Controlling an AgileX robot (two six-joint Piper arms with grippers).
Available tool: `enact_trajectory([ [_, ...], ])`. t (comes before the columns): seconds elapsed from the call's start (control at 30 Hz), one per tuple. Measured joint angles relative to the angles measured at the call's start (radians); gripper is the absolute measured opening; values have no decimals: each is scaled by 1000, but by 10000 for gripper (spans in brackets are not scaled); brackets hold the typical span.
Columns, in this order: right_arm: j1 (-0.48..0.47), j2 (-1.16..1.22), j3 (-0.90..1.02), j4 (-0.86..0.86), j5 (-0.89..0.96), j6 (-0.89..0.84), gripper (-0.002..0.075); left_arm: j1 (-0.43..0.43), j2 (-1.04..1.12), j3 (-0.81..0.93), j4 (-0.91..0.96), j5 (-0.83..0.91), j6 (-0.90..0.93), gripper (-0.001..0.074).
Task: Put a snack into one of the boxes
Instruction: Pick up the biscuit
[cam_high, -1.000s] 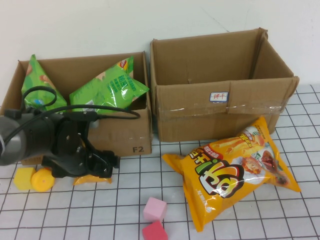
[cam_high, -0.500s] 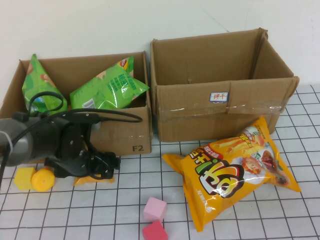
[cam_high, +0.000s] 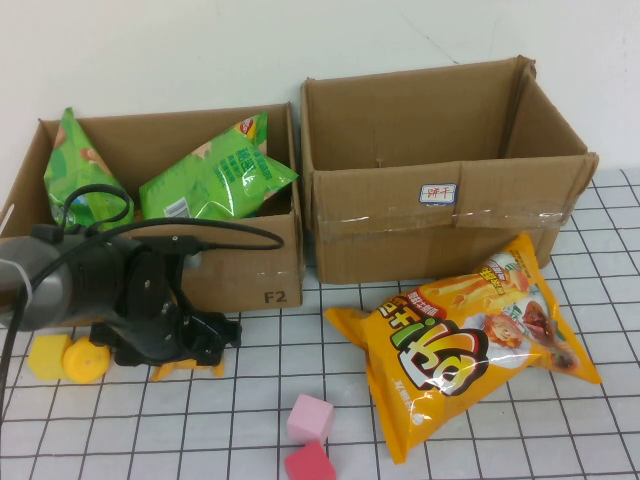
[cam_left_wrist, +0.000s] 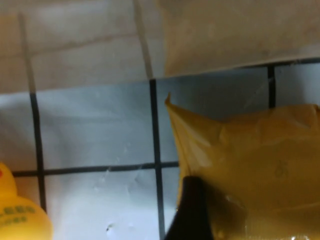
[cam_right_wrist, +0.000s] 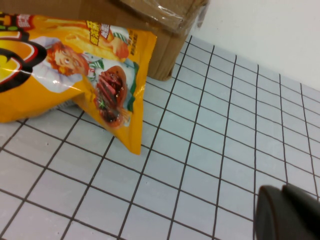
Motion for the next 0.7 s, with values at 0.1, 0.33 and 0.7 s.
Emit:
enact_trajectory([
  [0.1,0,0,0,0,0,0,0,0,0,-2,-2,14,0,468],
  [0.33,0,0,0,0,0,0,0,0,0,-11,-6,54,0,420],
  [0.7,0,0,0,0,0,0,0,0,-35,-9,-64,166,63,418],
])
